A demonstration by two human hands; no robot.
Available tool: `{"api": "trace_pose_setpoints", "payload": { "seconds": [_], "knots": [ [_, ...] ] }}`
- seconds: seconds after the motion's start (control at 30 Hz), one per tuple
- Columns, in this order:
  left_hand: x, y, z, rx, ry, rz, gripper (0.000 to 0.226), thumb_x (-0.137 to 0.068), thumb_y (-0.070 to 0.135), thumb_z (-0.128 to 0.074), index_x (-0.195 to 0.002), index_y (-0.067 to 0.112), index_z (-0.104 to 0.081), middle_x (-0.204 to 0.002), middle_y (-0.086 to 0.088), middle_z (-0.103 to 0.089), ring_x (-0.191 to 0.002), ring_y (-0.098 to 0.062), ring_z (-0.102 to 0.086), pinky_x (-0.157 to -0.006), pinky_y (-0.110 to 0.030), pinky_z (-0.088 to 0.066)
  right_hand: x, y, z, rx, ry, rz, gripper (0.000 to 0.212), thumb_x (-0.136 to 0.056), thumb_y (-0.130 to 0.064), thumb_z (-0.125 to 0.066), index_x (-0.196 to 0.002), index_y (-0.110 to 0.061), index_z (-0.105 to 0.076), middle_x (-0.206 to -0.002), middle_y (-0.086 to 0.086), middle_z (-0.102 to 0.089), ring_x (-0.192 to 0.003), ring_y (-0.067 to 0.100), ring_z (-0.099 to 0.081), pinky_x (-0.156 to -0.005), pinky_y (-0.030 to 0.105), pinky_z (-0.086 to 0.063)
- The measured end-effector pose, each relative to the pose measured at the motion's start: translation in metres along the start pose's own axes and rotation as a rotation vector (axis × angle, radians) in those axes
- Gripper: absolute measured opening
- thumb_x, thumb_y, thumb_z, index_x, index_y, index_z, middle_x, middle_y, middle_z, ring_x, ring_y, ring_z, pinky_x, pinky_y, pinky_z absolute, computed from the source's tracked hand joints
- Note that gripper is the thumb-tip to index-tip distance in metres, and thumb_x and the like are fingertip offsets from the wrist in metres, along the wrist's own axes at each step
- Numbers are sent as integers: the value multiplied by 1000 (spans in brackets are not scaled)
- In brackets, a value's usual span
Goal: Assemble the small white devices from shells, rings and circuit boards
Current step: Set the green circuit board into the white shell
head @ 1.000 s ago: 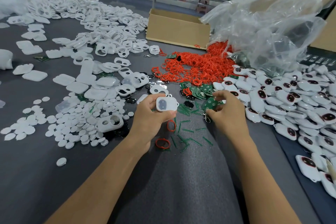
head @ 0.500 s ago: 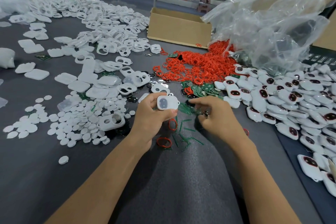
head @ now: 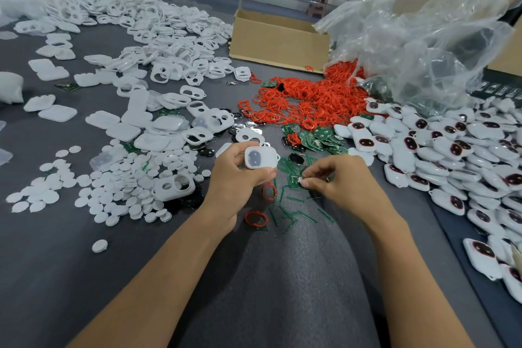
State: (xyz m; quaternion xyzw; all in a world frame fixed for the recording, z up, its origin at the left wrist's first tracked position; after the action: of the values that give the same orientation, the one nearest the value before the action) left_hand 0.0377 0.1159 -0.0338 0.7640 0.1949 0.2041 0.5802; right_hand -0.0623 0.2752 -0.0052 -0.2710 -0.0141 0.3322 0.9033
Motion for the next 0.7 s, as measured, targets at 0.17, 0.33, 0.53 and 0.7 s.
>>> {"api": "trace_pose_setpoints", "payload": {
  "seconds": [0.17, 0.33, 0.53, 0.7],
  "knots": [
    [-1, 0, 0, -29, -1, -10, 44, -75, -11, -74, -111, 12, -63, -108, -9, -70, -105, -33, -66, -91, -44, -56, -1, 0, -3, 72, -5, -5, 8, -75, -26, -80, -78, -24, -73, -74, -7, -70, -69, 4, -62, -70, 24, -52],
    [-1, 0, 1, -95, -17, -26, 43, -75, -7, -76, -108, 17, -64, -103, 0, -71, -96, -20, -68, -84, -30, -58, -1, -5, 4, 47, 130, 112, 6, -83, -18, -71, -88, -17, -68, -87, -4, -66, -85, 16, -59, -78, 32, -47],
    [2, 1, -2, -181, -52, -47, 44, -73, -6, -79, -110, 14, -65, -98, 2, -72, -79, -6, -68, -74, -20, -57, 4, -36, -5, -31, 272, 271, 8, -85, -14, -68, -93, -12, -66, -94, -3, -64, -91, 16, -55, -80, 26, -42],
    [4, 1, -2, -158, -90, -47, 48, -74, -10, -76, -116, 8, -63, -104, -7, -73, -80, -10, -68, -76, -28, -58, 4, -48, -17, 36, 247, 292, 11, -86, -16, -67, -95, -11, -66, -95, 0, -63, -92, 20, -54, -79, 31, -43]
  ]
}}
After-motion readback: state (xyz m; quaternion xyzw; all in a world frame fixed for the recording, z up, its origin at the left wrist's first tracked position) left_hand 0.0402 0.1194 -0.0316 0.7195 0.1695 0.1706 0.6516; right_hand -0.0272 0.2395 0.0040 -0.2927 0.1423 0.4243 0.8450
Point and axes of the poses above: each hand's wrist, its own x-axis away from the middle knuckle, its own z-axis out of the back of the hand, y = z × x, the point moved 2 cm from there along -x, towards the middle knuckle
